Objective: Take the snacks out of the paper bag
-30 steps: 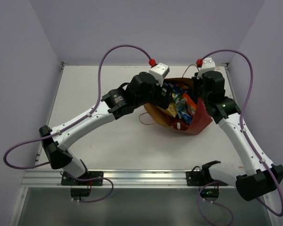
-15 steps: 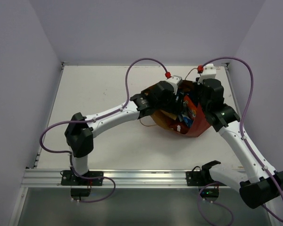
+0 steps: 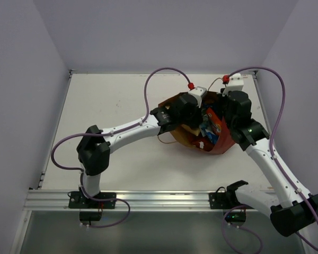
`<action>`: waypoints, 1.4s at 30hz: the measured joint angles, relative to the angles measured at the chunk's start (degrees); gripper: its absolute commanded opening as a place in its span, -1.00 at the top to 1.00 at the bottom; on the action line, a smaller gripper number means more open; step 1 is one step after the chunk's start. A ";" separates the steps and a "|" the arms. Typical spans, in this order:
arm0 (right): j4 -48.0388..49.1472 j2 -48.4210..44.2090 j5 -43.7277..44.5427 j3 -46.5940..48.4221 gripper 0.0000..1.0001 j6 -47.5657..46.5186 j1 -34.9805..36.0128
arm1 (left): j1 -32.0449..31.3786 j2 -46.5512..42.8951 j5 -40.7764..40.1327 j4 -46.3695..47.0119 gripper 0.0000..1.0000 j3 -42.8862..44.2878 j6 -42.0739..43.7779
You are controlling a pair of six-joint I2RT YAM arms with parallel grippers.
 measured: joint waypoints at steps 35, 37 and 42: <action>-0.13 -5.25 3.89 -3.76 1.00 -0.15 0.31 | 45.40 -24.13 8.15 28.63 -1.00 -49.33 -0.59; -0.13 -5.25 3.82 -3.76 1.00 -0.28 0.31 | 45.29 -25.79 9.14 27.67 -1.00 -48.94 -1.09; -0.13 -5.20 3.74 -3.76 1.00 -0.55 0.31 | 39.43 -33.48 8.68 19.34 -0.96 -43.36 -1.55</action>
